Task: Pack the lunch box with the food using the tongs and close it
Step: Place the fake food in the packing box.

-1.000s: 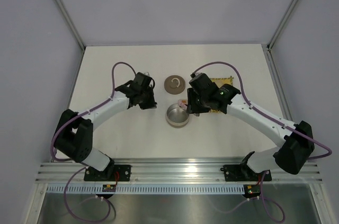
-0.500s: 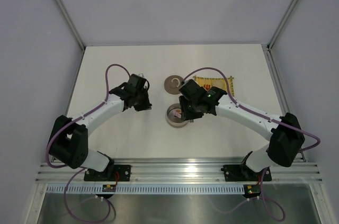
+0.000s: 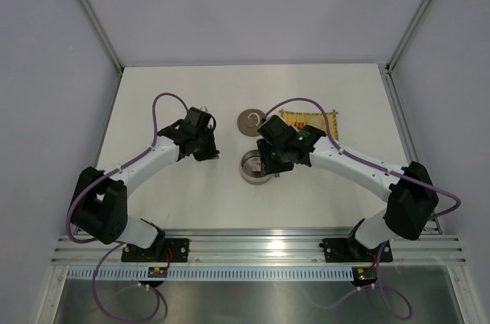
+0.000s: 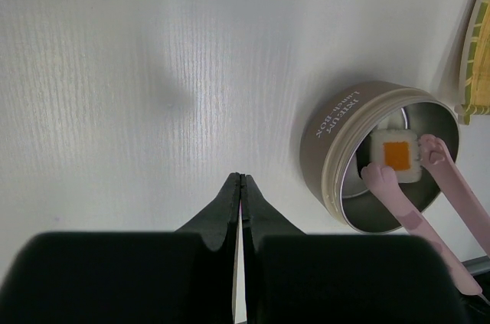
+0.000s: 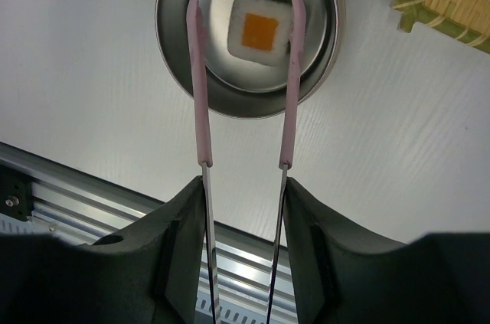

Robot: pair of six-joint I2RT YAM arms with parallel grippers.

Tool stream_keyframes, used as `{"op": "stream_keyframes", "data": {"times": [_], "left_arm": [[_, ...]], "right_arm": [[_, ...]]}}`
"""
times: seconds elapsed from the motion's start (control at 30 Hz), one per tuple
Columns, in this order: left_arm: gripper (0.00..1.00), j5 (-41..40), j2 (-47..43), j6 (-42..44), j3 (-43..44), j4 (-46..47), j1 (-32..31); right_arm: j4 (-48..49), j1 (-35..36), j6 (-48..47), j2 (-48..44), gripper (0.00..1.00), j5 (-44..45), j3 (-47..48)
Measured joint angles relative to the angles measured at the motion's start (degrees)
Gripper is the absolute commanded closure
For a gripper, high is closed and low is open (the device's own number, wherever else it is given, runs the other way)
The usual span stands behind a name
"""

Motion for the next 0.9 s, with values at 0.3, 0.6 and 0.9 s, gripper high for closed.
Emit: {"op": "stream_keyframes", "data": {"times": [0.3, 0.6, 0.9], "left_arm": [[1.0, 0.0, 0.0, 0.0, -0.3, 0.0, 0.0], [1.0, 0.0, 0.0, 0.0, -0.3, 0.0, 0.0], [1.0, 0.0, 0.0, 0.2, -0.3, 0.0, 0.0]], "right_arm": [[0.3, 0.0, 0.0, 0.0, 0.54, 0.0, 0.1], [0.1, 0.1, 0.1, -2.1, 0.58, 3.8, 0.8], [-2.4, -1.5, 0.2, -8.8, 0.59, 12.3, 3.3]]}}
